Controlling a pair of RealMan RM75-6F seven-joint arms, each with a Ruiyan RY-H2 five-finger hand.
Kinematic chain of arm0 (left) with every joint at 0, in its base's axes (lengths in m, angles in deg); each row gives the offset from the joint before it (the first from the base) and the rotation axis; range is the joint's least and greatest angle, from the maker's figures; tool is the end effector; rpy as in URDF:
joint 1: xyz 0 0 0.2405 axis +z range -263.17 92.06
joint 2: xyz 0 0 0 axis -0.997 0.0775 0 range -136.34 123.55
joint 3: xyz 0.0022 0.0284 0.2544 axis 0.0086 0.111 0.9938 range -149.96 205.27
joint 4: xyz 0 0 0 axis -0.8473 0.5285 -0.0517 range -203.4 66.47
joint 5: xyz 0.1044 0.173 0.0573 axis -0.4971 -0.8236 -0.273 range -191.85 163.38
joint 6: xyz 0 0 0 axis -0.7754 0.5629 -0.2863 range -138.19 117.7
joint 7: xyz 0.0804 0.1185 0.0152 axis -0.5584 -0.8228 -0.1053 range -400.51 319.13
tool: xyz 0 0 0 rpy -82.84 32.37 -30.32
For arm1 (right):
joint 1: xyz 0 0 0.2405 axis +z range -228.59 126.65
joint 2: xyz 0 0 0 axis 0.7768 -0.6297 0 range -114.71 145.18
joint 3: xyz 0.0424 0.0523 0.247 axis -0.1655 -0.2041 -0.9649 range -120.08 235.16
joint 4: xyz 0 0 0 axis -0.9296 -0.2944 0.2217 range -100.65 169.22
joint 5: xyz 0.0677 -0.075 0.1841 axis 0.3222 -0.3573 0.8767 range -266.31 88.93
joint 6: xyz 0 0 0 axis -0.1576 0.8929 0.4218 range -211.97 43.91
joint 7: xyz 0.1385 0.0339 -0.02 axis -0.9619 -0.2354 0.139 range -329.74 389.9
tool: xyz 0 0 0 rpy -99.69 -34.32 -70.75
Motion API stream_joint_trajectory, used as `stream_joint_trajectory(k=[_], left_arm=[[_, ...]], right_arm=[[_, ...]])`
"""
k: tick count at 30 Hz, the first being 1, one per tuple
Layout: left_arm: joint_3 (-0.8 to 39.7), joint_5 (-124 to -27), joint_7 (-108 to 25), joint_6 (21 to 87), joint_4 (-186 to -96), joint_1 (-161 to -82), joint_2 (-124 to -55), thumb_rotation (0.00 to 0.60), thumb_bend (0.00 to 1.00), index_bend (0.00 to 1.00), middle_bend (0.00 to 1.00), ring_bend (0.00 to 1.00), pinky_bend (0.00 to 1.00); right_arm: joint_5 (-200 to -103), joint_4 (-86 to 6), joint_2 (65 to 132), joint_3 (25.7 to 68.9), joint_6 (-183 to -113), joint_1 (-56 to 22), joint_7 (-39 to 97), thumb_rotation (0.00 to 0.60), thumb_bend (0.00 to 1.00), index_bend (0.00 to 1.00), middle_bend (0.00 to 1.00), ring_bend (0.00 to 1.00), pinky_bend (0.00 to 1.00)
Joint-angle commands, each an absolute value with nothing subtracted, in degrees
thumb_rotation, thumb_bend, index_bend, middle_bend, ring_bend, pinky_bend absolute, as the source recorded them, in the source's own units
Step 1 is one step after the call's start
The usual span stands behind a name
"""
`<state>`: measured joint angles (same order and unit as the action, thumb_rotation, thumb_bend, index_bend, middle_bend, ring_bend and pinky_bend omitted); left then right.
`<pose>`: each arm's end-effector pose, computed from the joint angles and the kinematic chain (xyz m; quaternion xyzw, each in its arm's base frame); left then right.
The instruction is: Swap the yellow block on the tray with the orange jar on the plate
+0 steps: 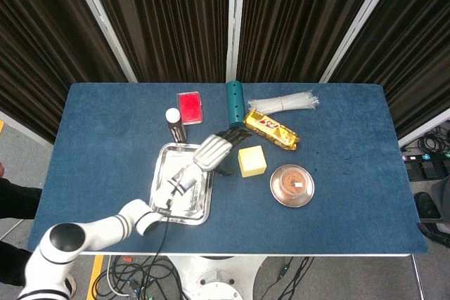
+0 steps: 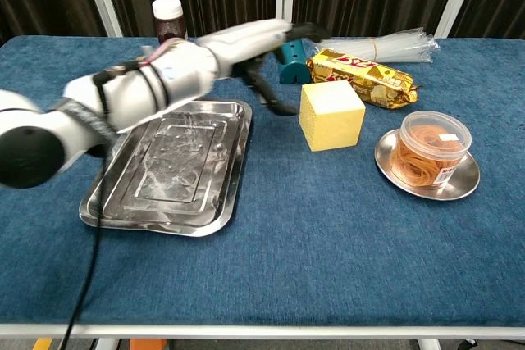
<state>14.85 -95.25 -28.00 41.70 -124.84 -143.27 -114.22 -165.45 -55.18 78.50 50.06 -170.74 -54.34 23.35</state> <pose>-0.0507 0.3838 -0.0913 -0.7455 -0.3698 -0.4911 0.2575 -0.3581 -0.1463 0.1947 0.4757 -0.4361 0.3711 0.6677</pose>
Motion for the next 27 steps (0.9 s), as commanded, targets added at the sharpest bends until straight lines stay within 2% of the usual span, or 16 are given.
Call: stream_joint_trajectory(k=[1, 5, 10, 19, 27], left_arm=[[19.41, -89.99, -40.77, 49.95, -144.06, -130.75, -100.84, 0.600, 0.14, 0.08, 0.05, 0.00, 0.20], [21.83, -88.17, -46.77, 57.23, -154.22, -123.80, -94.45, 0.600, 0.14, 0.08, 0.05, 0.00, 0.20], [24.46, -88.13, -50.31, 65.13, -161.31, -116.71, -88.64, 0.600, 0.14, 0.08, 0.05, 0.00, 0.19], [27.67, -90.96, -49.17, 73.94, -164.50, -107.73, -83.35, 0.600, 0.13, 0.08, 0.05, 0.00, 0.18], [28.73, -92.69, -46.55, 76.51, -164.01, -103.17, -81.52, 0.600, 0.13, 0.08, 0.05, 0.00, 0.17]], right_arm=[[-166.14, -56.67, 78.58, 50.84, -167.98, -52.49, 26.57, 0.600, 0.01, 0.00, 0.00, 0.00, 0.00], [-167.16, -59.13, 79.18, 50.59, -165.40, -49.67, 30.61, 0.600, 0.01, 0.00, 0.00, 0.00, 0.00], [-167.40, -63.21, 80.40, 49.49, -161.06, -44.83, 37.92, 0.600, 0.01, 0.00, 0.00, 0.00, 0.00], [-161.91, -67.24, 85.77, 47.72, -150.77, -35.51, 49.68, 0.600, 0.01, 0.00, 0.01, 0.00, 0.00], [-154.49, -66.26, 92.48, 47.11, -145.19, -29.36, 56.20, 0.600, 0.01, 0.00, 0.02, 0.00, 0.00]])
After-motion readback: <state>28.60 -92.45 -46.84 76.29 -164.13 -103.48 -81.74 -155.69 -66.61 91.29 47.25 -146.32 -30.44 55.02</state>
